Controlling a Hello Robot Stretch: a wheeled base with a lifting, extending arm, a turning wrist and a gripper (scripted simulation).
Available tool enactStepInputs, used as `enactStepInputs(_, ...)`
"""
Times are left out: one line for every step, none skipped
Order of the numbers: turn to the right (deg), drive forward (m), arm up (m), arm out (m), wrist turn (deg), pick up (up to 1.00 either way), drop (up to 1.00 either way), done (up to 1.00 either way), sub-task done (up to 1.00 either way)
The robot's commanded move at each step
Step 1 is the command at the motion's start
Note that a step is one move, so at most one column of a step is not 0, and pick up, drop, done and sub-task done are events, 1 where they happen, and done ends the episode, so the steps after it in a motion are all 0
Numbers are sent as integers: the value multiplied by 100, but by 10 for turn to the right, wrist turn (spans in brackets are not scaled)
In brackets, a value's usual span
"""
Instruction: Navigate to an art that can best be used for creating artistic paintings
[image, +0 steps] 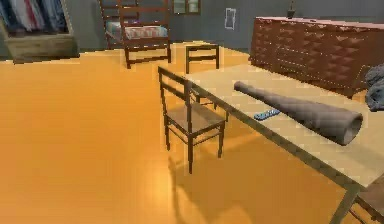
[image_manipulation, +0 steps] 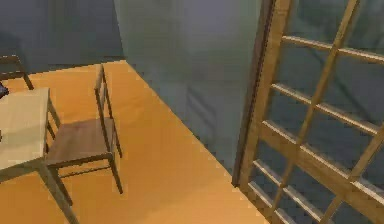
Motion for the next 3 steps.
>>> enactStepInputs(-270,0,0,0,0,0,0,0,0)
enactStepInputs(0,100,0,0,0,0,0,0,0)
enactStepInputs(0,100,0,0,0,0,0,0,0)
